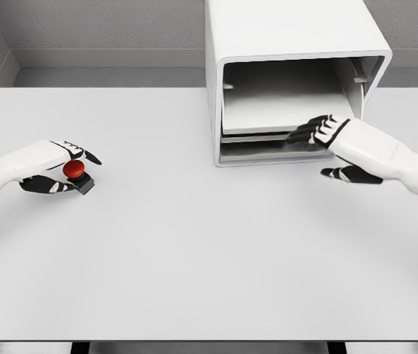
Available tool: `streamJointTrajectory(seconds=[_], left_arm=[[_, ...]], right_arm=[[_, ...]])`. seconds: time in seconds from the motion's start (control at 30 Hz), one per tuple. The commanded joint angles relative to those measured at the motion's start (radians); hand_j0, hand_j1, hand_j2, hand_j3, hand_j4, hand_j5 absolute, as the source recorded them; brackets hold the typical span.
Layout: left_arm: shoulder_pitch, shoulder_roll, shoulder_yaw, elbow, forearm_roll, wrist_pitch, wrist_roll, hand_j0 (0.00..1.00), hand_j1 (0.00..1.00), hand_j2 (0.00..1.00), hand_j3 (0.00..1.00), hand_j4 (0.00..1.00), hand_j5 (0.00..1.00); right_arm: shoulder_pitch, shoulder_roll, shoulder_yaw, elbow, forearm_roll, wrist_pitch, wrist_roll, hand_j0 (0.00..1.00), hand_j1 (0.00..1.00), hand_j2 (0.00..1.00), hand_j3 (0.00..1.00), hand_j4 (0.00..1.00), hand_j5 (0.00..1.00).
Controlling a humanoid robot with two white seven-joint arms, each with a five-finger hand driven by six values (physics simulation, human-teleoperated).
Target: Slide open multi-storey tabletop storage cabinets and put open load switch and slide close multi-storey tabletop storage cabinets
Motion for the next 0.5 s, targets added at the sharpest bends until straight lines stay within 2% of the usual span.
streamJointTrajectory(seconds=[0.0,0.07,0.27,0.47], left_arm=[[0.0,0.001,0.0,0.0,0.007,0.003,0.0,0.72,0.72,0.72,0.72,0.72,0.72],[0.0,0.001,0.0,0.0,0.005,0.003,0.0,0.7,0.7,0.7,0.7,0.7,0.7],[0.0,0.001,0.0,-0.002,0.005,0.003,0.0,0.69,0.69,0.69,0.69,0.69,0.69],[0.002,0.001,0.0,-0.006,0.005,0.003,0.0,0.68,0.68,0.68,0.68,0.68,0.68]], right_arm=[[0.0,0.005,-0.008,0.01,-0.004,0.002,-0.001,0.85,0.85,0.85,0.85,0.85,0.85],[-0.003,0.012,-0.007,0.032,-0.002,0.002,-0.001,0.85,0.85,0.85,0.85,0.85,0.85],[-0.075,0.103,0.007,0.113,0.018,0.002,0.002,0.85,0.85,0.85,0.85,0.85,0.85],[-0.107,0.12,0.073,0.161,0.03,0.002,0.001,0.85,0.85,0.85,0.85,0.85,0.85]])
